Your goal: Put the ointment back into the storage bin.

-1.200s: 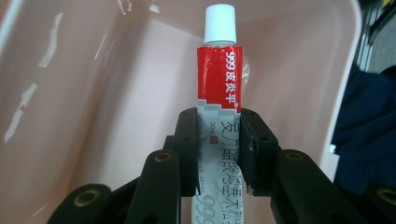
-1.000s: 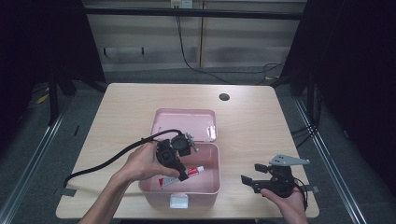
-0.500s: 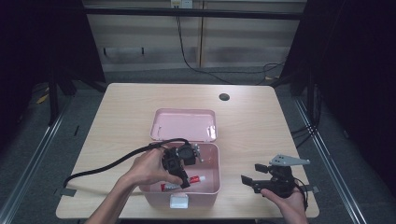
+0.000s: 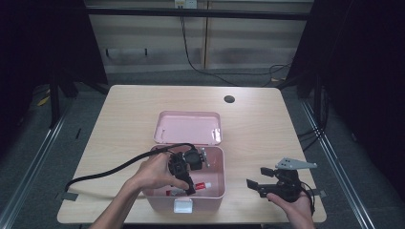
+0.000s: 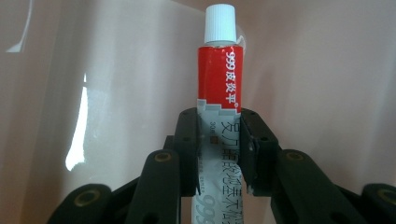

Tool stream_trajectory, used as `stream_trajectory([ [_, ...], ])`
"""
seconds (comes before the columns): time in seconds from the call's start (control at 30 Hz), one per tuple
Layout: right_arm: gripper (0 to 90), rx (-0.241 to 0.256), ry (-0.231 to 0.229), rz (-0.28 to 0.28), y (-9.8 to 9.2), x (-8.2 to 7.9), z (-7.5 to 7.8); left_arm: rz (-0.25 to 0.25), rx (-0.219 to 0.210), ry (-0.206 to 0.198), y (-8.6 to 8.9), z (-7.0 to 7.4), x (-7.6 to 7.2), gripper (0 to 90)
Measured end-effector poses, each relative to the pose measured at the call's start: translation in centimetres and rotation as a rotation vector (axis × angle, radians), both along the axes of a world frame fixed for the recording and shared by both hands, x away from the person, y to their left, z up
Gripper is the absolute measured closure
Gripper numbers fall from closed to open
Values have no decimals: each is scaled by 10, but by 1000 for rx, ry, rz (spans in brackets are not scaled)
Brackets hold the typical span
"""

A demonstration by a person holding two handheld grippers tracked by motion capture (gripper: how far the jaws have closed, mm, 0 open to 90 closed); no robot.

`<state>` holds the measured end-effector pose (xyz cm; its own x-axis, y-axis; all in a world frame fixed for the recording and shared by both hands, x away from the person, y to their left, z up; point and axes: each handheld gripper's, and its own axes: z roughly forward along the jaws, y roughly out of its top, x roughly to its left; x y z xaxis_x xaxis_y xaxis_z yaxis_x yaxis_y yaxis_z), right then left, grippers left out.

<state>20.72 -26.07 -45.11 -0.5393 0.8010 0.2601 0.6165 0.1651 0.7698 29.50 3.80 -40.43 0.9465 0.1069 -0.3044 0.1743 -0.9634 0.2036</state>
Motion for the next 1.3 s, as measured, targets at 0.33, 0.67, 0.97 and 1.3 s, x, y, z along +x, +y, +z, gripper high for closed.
stream_trajectory([
  [0.33,210,-6,0,-4,0,0,0,-11,28,42,-6,-14,-2,709],
  [0.67,211,-4,5,-5,0,0,0,-20,54,57,-9,-22,-2,708],
  [0.97,211,-4,6,-9,0,0,0,-41,75,82,-13,-32,-1,706],
  [1.3,212,0,7,-16,-1,0,0,-54,91,89,-15,-41,0,706],
])
